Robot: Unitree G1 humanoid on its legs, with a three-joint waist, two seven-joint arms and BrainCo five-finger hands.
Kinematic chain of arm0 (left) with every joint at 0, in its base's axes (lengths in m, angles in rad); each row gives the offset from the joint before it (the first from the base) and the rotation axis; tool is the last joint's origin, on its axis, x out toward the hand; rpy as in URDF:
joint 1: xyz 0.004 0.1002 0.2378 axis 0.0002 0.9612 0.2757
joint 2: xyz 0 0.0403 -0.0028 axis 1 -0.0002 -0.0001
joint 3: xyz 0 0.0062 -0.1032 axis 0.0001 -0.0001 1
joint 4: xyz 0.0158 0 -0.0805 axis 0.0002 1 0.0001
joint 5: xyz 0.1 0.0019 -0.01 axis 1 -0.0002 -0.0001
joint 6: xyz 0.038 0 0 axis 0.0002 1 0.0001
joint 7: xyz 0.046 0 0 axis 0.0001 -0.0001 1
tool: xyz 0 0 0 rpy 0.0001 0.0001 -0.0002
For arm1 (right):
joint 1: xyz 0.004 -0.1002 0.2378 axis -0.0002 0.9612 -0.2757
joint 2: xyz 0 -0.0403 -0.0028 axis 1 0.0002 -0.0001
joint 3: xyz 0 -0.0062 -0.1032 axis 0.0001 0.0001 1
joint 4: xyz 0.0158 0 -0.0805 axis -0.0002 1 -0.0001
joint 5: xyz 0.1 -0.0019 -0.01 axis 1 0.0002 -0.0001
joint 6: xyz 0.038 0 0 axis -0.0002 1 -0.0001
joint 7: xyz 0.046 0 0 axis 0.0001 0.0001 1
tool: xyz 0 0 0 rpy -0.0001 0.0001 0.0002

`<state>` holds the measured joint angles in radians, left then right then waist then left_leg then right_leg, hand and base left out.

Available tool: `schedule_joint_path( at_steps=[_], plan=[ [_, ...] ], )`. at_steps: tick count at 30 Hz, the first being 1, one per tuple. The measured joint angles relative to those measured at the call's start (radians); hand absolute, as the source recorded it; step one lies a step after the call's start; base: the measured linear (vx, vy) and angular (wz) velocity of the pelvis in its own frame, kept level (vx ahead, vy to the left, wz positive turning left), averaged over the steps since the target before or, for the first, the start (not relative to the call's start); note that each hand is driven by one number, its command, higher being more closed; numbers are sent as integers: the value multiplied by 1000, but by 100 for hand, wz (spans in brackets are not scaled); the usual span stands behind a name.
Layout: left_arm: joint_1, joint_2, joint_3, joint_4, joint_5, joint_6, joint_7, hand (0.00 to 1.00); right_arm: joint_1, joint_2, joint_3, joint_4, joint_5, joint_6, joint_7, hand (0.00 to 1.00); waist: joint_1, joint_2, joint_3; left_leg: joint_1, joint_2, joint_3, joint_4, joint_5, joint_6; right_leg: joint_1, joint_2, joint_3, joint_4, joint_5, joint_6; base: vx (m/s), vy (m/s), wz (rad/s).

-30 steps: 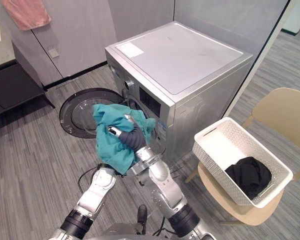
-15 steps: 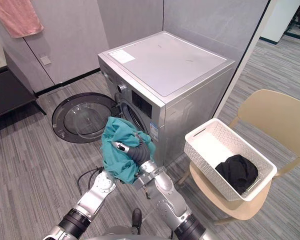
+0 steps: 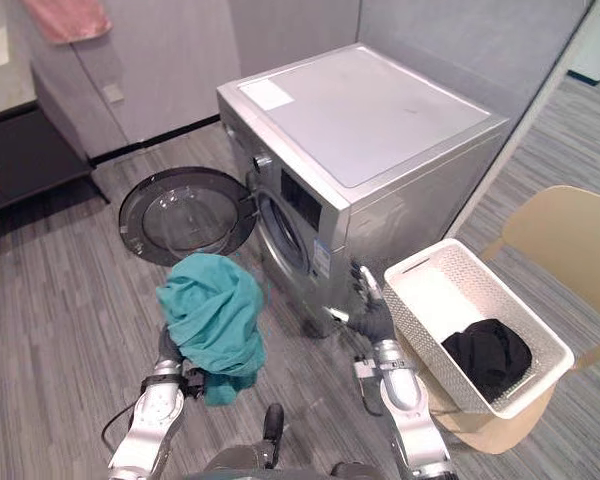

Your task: Pick up the laundry basket with both hands and put the clothes into the washing machine.

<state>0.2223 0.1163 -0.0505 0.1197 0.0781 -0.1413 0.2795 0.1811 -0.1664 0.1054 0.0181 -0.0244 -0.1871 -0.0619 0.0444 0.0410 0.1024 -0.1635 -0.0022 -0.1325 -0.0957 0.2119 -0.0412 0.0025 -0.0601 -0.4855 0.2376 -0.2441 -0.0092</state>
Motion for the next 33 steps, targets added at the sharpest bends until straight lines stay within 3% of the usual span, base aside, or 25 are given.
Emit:
schedule_joint_path(
  at_steps=[2,3,4,5,7,8,10,12,14,15,16,17,18,19,21,23,24,26,28,29,30,31,32,33],
  plan=[
    [7,-4,22,15,-16,0,-18,100,10,0,-37,76,-42,4,-8,0,9,-1,1,-18,-18,-31,0,-11,-7,-7,-21,-62,36,-30,2,-45,-64,98],
    [2,-2,23,41,-28,0,-19,100,12,1,-56,142,-62,9,-17,0,22,-5,-1,-31,-22,15,-6,-83,-3,-6,-34,-105,31,-33,2,-37,1,103],
    [-8,-12,24,71,-29,0,-30,100,0,-1,-77,229,-80,17,-25,0,26,-33,10,-56,-17,177,19,-132,55,-7,-66,-151,18,-24,-1,-1,13,108],
    [-10,-17,24,82,-29,0,-38,100,-10,2,-78,269,-87,21,-27,0,26,-32,9,-74,-11,262,40,-139,65,-7,-81,-170,21,-24,-1,71,52,104],
    [-4,-34,25,124,-28,3,-62,100,-44,-9,-87,440,-120,54,-30,0,24,-25,9,-75,30,556,108,-141,71,-6,-119,-234,35,-23,2,143,95,99],
    [-2,-37,26,130,-28,3,-63,100,-50,-10,-86,469,-127,59,-30,0,28,-17,9,-62,39,579,109,-136,72,-4,-118,-238,38,-23,2,251,109,84],
    [-6,-35,51,169,-28,1,-73,100,-93,9,-92,569,-146,79,-29,0,24,-8,23,-30,35,545,111,-108,97,25,-120,-256,35,-23,38,201,58,48],
    [2,-30,100,201,-28,7,-85,100,-132,63,-91,636,-173,85,-28,0,31,-48,49,-34,24,544,160,-162,109,49,-131,-247,13,-16,62,79,57,11],
    [29,-33,101,206,-28,17,-88,100,-143,69,-92,648,-183,88,-29,0,32,-58,55,-38,12,544,203,-225,102,44,-173,-247,75,-33,87,97,122,2],
    [53,-38,96,207,-28,25,-106,100,-148,67,-102,665,-183,92,-31,0,27,-55,58,-28,-3,539,230,-266,104,25,-227,-238,190,-43,88,119,194,13],
    [76,-39,89,207,-28,27,-108,100,-139,59,-106,665,-183,102,-35,0,22,-47,63,-8,-18,524,251,-294,110,-7,-286,-205,344,-33,28,138,213,18],
    [78,-38,88,207,-28,29,-108,100,-129,56,-105,665,-183,106,-41,0,17,-48,66,5,-25,514,253,-308,126,-42,-304,-169,424,-15,-27,180,225,42],
    [71,-32,89,207,-27,29,-106,100,-118,55,-105,665,-183,112,-48,0,7,-38,79,29,-30,480,251,-318,129,-110,-295,-36,547,-15,-39,251,206,74],
    [61,-27,88,207,-27,29,-105,100,-108,58,-105,665,-183,117,-48,0,-14,-25,94,54,-30,434,232,-320,132,-161,-244,44,585,-43,0,252,178,82],
    [55,-19,88,208,-28,29,-105,100,-105,66,-101,664,-183,119,-49,0,-32,-26,112,108,-33,424,185,-318,128,-239,-198,81,556,-54,19,229,108,49],
    [46,-15,81,219,-28,29,-105,100,-106,65,-99,662,-183,119,-49,0,-35,-25,116,141,-44,410,160,-319,121,-321,-161,84,452,-46,30,228,76,24],
    [24,-13,72,235,-27,29,-106,100,-104,64,-99,661,-183,119,-49,0,-45,-24,117,161,-55,393,143,-324,120,-367,-138,83,356,-23,55,303,42,60],
    [9,-12,52,247,-27,29,-107,100,-103,64,-98,662,-183,120,-49,0,-62,-27,122,191,-68,364,148,-327,114,-379,-111,84,199,58,43,369,5,72],
    [-1,-15,31,243,-25,26,-113,100,-85,63,-96,628,-183,120,-48,0,-82,-33,119,222,-73,331,193,-388,67,-370,-101,71,176,125,-8,445,-58,76],
    [0,-14,24,242,-25,24,-115,100,-75,63,-93,606,-183,119,-47,0,-83,-32,116,222,-67,330,216,-414,53,-362,-92,63,177,129,-14,479,-118,64],
    [7,-11,18,242,-25,24,-122,100,-71,62,-78,580,-183,115,-45,0,-80,-38,113,206,-57,339,311,-462,-3,-325,-79,45,150,127,-22,405,-118,42],
    [6,-3,15,246,-25,25,-127,100,-71,60,-72,580,-185,114,-45,0,-83,-45,118,172,-44,358,414,-472,-20,-312,-70,49,134,151,-75,596,-203,32],
    [6,-12,4,242,-25,29,-134,100,-88,49,-70,585,-192,114,-45,0,-79,-23,124,80,32,419,670,-469,-16,-266,-32,50,102,147,-90,500,-148,-14],
    [26,-26,0,236,-25,28,-144,100,-102,41,-65,582,-192,110,-45,0,-66,11,131,20,127,459,890,-419,49,-205,26,64,58,134,-105,496,-133,-52]
  ],
)
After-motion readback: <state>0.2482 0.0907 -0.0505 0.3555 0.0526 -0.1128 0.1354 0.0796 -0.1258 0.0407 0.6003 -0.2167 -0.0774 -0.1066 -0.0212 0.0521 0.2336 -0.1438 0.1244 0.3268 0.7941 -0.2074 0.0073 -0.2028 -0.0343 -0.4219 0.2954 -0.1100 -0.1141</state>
